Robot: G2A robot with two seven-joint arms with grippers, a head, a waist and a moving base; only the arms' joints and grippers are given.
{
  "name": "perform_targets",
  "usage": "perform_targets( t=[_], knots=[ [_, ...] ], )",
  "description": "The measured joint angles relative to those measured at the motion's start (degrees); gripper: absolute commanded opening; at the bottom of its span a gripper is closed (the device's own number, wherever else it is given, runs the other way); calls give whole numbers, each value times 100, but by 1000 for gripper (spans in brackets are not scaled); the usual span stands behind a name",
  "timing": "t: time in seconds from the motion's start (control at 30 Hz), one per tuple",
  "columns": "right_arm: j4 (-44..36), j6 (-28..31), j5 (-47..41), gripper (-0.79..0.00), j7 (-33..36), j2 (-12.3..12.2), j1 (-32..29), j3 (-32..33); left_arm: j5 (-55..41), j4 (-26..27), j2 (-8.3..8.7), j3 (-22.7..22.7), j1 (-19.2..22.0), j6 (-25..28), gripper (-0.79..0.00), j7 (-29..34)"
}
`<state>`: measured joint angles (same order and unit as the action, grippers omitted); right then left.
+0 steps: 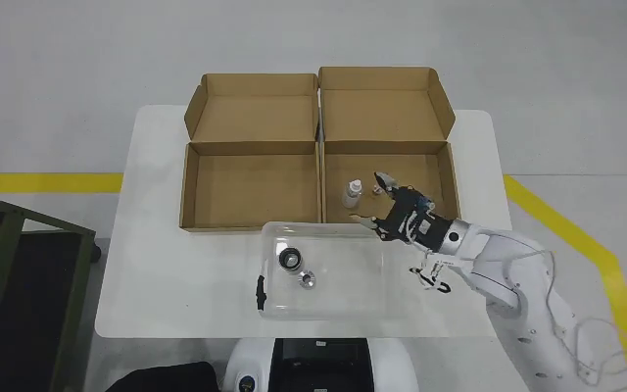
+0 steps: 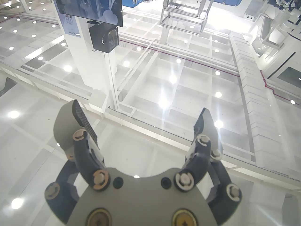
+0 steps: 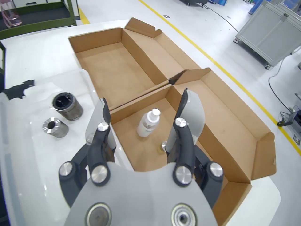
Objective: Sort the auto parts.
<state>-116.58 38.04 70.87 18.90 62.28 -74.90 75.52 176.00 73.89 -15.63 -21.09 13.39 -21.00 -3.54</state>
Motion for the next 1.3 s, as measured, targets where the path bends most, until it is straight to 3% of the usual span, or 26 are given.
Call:
perform_targets(
  t=[0.5, 1.3],
  knots=[
    [-208, 366, 509, -268, 85, 14, -320, -970, 0, 0, 0, 0, 0, 0, 0, 0],
    [783, 278, 1527, -302, -21, 85, -42, -1877, 0, 0, 0, 0, 0, 0, 0, 0]
  ],
)
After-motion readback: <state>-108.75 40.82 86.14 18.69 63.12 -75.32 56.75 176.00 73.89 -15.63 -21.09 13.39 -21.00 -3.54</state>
